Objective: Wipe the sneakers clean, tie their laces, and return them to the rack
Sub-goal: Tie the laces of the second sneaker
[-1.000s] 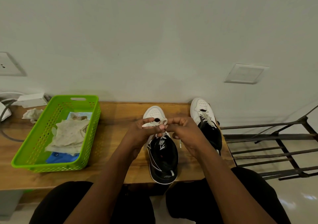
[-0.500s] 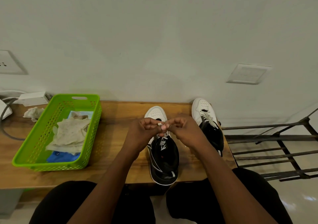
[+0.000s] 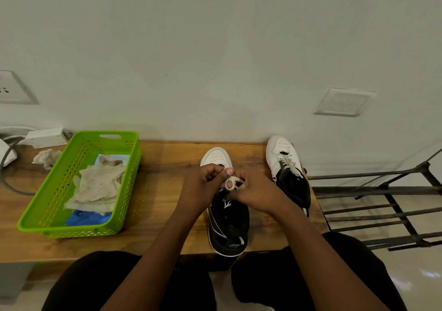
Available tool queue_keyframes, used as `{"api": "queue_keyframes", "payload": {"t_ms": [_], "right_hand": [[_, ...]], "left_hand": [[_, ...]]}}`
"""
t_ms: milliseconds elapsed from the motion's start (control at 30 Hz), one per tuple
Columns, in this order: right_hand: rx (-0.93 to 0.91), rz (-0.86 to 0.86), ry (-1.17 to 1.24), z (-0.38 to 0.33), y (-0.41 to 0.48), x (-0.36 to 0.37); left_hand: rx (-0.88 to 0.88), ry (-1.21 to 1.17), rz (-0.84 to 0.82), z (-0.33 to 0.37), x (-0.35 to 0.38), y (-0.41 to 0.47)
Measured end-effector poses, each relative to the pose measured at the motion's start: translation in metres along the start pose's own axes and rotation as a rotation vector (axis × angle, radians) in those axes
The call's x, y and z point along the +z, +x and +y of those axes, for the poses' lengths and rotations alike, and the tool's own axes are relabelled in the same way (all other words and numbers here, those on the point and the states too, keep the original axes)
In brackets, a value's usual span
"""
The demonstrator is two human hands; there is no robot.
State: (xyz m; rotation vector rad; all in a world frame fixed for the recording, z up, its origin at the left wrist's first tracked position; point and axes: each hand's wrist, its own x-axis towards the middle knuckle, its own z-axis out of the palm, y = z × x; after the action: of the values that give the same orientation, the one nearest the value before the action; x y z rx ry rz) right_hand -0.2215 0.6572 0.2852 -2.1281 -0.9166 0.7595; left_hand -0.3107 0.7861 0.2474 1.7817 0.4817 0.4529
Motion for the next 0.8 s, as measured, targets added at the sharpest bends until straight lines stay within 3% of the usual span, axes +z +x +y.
{"api": "queue_keyframes", "payload": {"t_ms": [100,167,300,400,500,600,733,800], "right_hand": [[-0.117,0.254,-0.201,0.003,0.001,0.006],[-0.164,0.424,-0.210,0.000,0.001,0.001],[-0.362,0.409,-0.370,-0.001,0.000,-0.002],[-0.382,0.377,-0.444,0.001,-0.001,0.000],[-0.317,0.451,-0.317,-0.004,-0.010,-0.005],[-0.157,0.467,-0.159,-0.003,-0.031,-0.015],[0.123,0.253,-0.050,0.010,-0.040,-0.029],[0.192,0.186,-0.150,0.013,-0.035,-0.023]], "left_hand": [[-0.181,-0.164,-0.023,0.001,0.001,-0.002],[-0.280,-0.226,-0.049,0.002,0.002,-0.003],[-0.410,-0.303,-0.112,0.003,-0.001,-0.001],[-0.450,-0.309,-0.172,0.004,-0.004,0.001],[-0.495,-0.373,-0.107,0.006,-0.004,0.005],[-0.586,-0.439,0.130,-0.004,-0.006,0.009],[-0.626,-0.370,0.269,-0.015,0.003,0.000],[-0.569,-0.320,0.271,-0.014,0.004,-0.001]]}}
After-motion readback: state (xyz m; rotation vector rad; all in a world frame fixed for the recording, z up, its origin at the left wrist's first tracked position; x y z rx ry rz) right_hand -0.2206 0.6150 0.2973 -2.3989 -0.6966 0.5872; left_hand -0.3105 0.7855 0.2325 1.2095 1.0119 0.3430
